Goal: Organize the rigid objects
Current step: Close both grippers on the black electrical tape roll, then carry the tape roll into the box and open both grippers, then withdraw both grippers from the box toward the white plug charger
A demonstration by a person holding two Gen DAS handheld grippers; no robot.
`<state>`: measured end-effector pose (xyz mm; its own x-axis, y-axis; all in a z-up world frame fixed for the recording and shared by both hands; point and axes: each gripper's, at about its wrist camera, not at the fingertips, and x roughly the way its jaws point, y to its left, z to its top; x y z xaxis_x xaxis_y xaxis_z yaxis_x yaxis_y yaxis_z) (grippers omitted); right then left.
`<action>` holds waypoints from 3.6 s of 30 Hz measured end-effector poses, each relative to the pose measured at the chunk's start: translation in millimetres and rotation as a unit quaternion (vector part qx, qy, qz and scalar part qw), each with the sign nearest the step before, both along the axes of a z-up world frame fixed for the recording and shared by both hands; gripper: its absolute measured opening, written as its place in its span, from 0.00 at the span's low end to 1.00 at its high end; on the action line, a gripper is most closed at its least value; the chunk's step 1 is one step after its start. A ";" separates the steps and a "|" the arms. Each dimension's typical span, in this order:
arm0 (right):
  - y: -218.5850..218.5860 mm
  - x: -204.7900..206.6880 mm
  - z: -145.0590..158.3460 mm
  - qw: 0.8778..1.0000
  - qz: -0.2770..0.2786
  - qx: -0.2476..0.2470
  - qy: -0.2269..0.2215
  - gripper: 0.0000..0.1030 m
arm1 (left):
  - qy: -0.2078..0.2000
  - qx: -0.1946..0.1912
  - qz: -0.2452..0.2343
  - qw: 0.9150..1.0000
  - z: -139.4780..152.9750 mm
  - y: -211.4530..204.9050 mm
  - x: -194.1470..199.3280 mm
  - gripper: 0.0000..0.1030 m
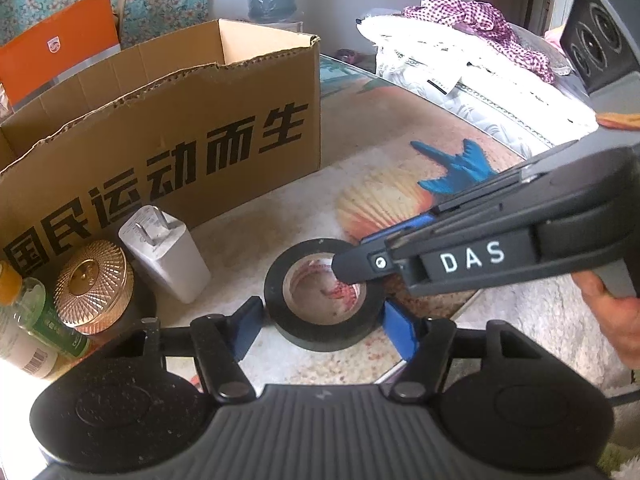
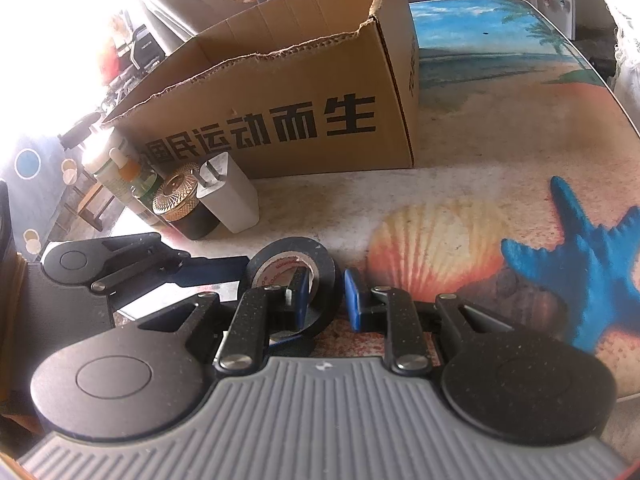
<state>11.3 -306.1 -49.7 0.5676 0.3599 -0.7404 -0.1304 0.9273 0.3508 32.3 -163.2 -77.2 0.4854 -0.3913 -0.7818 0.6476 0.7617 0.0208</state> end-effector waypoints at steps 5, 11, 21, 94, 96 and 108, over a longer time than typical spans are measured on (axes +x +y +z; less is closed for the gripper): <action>-1.0 -0.7 -2.5 1.000 0.001 0.004 -0.003 0.18 | -0.003 -0.001 0.002 1.000 0.0 -1.3 -0.8 0.64; -1.6 -2.1 -2.3 1.000 -0.002 0.008 -0.005 0.17 | -0.005 0.000 0.006 1.000 1.0 -2.6 -3.8 0.63; -0.6 -13.7 20.5 0.999 -0.005 0.006 -0.037 0.17 | -0.049 -0.020 0.011 0.999 31.9 2.9 -16.6 0.63; -24.8 111.8 145.7 0.986 0.045 0.137 -0.086 0.28 | 0.055 -0.085 0.176 0.979 190.7 112.0 145.4 0.73; -30.8 86.0 138.2 0.984 0.034 0.150 -0.092 0.28 | 0.055 -0.098 0.173 0.978 190.4 109.6 128.2 0.73; -39.1 6.1 55.1 0.978 -0.012 0.203 -0.042 0.31 | 0.047 -0.085 0.173 0.980 121.9 92.9 35.5 0.74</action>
<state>17.4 -345.2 5.5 0.6325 0.6009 -0.4887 -0.1552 0.7165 0.6801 67.9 -70.3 44.7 0.5405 -0.3443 -0.7677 0.3428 0.9234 -0.1727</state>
